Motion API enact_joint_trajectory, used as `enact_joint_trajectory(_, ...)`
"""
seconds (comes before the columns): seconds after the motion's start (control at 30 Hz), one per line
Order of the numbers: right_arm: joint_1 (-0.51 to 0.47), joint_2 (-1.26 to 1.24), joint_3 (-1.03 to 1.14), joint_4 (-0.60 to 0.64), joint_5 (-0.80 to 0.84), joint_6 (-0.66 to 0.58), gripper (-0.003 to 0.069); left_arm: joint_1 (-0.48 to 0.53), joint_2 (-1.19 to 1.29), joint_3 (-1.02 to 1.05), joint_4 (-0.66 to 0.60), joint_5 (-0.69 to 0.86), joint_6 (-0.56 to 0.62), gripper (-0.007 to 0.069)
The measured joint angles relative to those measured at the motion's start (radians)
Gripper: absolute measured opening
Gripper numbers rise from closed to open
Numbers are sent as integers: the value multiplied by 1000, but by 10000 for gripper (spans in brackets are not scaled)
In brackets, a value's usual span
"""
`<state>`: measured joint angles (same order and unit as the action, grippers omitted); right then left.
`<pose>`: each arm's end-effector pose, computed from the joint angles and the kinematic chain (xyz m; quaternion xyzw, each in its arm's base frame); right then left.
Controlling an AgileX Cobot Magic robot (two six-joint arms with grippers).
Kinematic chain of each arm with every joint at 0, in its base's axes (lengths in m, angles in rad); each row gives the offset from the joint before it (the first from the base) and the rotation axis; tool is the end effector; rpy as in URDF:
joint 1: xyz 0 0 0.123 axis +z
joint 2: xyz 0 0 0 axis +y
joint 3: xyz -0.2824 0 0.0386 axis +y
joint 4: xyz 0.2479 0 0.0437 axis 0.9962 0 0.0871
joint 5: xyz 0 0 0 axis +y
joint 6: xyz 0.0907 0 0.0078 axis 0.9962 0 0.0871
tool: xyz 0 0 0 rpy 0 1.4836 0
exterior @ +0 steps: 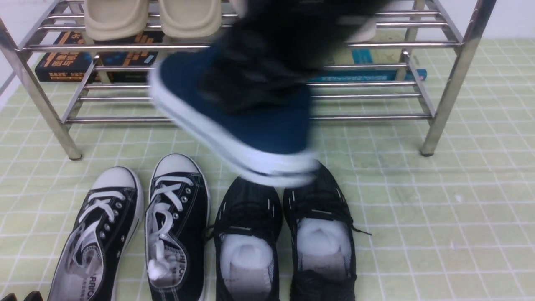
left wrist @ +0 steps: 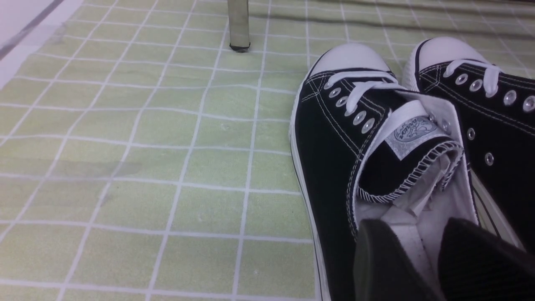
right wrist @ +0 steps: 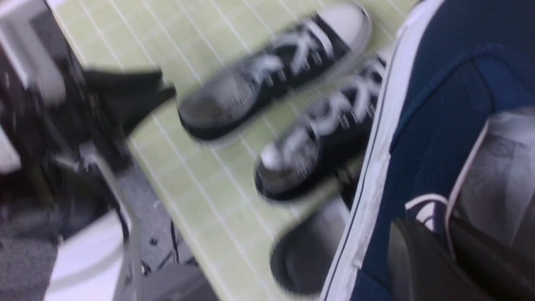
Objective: Take the shoes off the shelf with your hand from the green coffee tablecloth.
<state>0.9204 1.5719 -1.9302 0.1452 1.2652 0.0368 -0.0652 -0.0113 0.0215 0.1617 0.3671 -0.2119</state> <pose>0.1822 0.2602 0.4674 -0.4013 0.8366 0.2327 0.2914 0.0529 0.0018 0.1738 -0.0156 0.8003 -0.0146 0.5992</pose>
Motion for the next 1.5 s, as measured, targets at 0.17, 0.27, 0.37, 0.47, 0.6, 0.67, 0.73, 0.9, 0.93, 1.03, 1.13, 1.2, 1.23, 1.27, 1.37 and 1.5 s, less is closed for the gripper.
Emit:
enact_joint_trajectory(0.17,0,-265,278,-86,1,88,56,0,0,0,1,0,0,242)
enact_joint_trajectory(0.27,0,-414,436,-156,1,185,56,0,0,0,1,0,0,242)
enact_joint_trajectory(0.37,0,-492,538,-211,1,259,56,0,0,0,1,0,0,242)
enact_joint_trajectory(0.47,0,-553,735,-295,1,396,56,0,0,0,1,0,0,242)
enact_joint_trajectory(0.6,0,-510,909,-361,-67,523,56,0,0,0,1,0,0,242)
enact_joint_trajectory(0.67,0,-488,941,-384,-107,558,56,0,0,0,1,0,0,242)
enact_joint_trajectory(0.73,0,-419,985,-464,-226,656,56,0,0,0,1,0,0,242)
enact_joint_trajectory(0.9,0,-319,987,-613,-356,760,56,0,0,0,1,0,0,242)
enact_joint_trajectory(0.93,0,-274,987,-666,-386,792,56,0,0,0,1,0,0,242)
enact_joint_trajectory(1.03,0,-218,987,-693,-408,819,56,0,0,0,1,0,0,242)
enact_joint_trajectory(1.13,0,-153,988,-695,-425,834,56,0,0,0,1,0,0,242)
enact_joint_trajectory(1.2,0,-125,988,-695,-435,842,56,0,0,0,1,0,0,242)
enact_joint_trajectory(1.23,0,-110,988,-696,-441,846,56,0,0,0,1,0,0,242)
enact_joint_trajectory(1.27,0,-94,988,-698,-446,848,56,0,0,0,1,0,0,242)
enact_joint_trajectory(1.37,0,-71,988,-699,-452,853,56,0,0,0,1,0,0,242)
enact_joint_trajectory(1.5,0,-61,988,-692,-450,853,56,0,0,0,1,0,0,242)
